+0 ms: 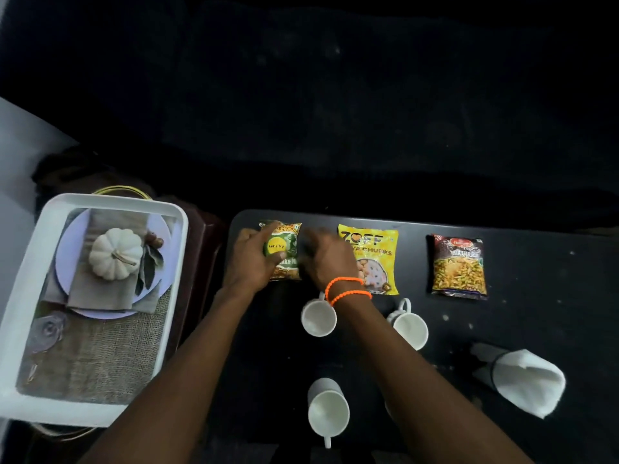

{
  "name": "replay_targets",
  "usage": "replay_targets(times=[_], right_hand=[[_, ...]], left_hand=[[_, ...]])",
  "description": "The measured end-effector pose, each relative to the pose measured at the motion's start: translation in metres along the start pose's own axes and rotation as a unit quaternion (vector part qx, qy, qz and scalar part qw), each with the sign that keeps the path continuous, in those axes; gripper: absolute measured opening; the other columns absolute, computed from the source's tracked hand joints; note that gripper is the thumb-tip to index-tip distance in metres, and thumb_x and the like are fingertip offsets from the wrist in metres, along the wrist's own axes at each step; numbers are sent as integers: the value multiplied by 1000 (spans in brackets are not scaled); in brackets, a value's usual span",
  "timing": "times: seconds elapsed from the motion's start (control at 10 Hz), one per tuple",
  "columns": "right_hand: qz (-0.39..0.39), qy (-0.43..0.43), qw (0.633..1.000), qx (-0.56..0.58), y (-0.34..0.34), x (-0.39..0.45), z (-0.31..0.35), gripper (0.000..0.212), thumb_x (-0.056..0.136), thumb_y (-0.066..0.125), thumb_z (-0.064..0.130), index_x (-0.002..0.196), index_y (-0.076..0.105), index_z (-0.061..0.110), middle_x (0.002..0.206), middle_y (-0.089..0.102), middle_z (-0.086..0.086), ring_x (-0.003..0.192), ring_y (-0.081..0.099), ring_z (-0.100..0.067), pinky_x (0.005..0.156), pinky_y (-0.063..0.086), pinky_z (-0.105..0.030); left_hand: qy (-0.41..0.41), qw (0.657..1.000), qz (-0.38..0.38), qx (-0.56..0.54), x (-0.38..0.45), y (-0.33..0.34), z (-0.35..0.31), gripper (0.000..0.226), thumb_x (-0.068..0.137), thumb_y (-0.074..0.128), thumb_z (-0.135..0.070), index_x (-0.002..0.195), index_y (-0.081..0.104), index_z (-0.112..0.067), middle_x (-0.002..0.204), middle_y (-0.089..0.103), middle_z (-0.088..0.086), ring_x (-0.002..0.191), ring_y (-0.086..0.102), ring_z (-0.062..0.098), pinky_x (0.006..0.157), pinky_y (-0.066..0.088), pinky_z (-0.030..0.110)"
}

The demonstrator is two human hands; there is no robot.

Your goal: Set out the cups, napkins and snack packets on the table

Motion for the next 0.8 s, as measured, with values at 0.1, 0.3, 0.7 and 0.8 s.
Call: replay_targets(times=[0.1, 0.3, 0.7, 0.8], right_hand=[[-83, 127, 986, -66, -35, -10, -51, 47, 92, 66, 22, 139, 60, 26, 142, 58, -8, 128, 53, -36, 102, 47, -47], [-13, 182, 982, -39, -22, -30, -88, 53, 88, 75, 14, 139, 62, 23, 151, 49, -8, 137, 41, -36, 108, 47, -52], [-4, 135, 991, -18, -28, -39, -96, 56, 92, 71, 33, 145, 54, 23, 158, 44, -7, 143, 38, -31, 111, 43, -47], [-73, 104, 991, -33, -52, -41, -94, 56, 93, 67, 39, 144, 54, 18, 158, 44, -10, 144, 40, -33, 109, 42, -49]], left_hand=[[27, 1000, 2, 16, 3, -4, -7, 78, 86, 83, -31, 155, 47, -32, 155, 39, 14, 141, 43, 32, 117, 41, 44], [46, 995, 44, 74, 1, 12, -14, 82, 82, 86, -23, 154, 48, -37, 169, 27, 6, 153, 28, 33, 122, 35, 49], [65, 990, 49, 116, -5, 9, -12, 81, 86, 83, -33, 157, 43, -35, 172, 23, 3, 157, 21, 33, 123, 29, 53], [84, 985, 10, 147, -7, 1, -21, 78, 89, 76, -48, 158, 41, -37, 173, 23, 2, 159, 19, 33, 120, 30, 60]])
Point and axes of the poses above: each hand's wrist, its own x-axis towards the middle knuckle, its own y-axis out of the palm, z = x × y, the point moved 10 cm from there along x, towards the middle knuckle
